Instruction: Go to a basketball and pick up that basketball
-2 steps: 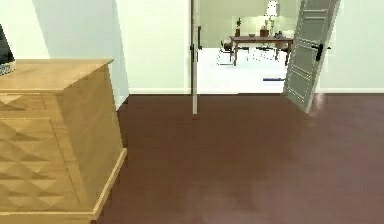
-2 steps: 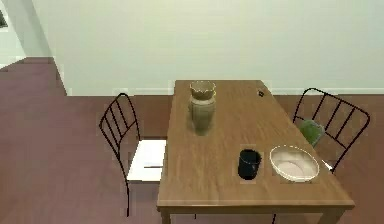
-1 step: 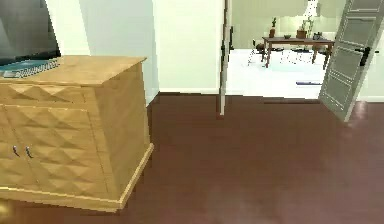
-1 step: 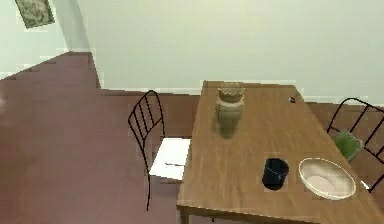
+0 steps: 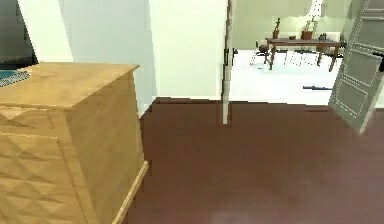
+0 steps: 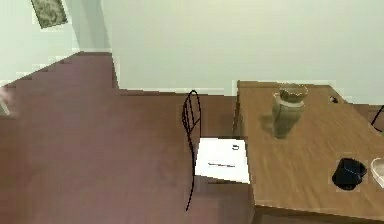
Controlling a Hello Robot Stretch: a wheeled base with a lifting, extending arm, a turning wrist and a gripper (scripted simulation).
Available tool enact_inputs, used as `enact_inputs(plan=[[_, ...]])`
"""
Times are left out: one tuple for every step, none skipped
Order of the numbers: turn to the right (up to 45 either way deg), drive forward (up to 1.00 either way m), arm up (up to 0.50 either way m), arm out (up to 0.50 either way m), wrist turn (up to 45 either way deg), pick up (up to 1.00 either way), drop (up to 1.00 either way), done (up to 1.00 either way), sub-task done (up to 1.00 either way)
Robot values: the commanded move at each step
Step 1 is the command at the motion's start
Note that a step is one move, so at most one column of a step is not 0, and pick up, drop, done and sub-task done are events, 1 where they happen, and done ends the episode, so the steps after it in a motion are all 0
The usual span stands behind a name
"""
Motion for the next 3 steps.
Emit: enact_inputs(plan=[[18.0, 0.0, 0.0, 0.0, 0.0, 0.0, 0.0, 0.0, 0.0], [0.0, 0.2, 0.0, 0.0, 0.0, 0.0, 0.0, 0.0, 0.0], [9.0, 0.0, 0.0, 0.0, 0.0, 0.0, 0.0, 0.0, 0.0]])
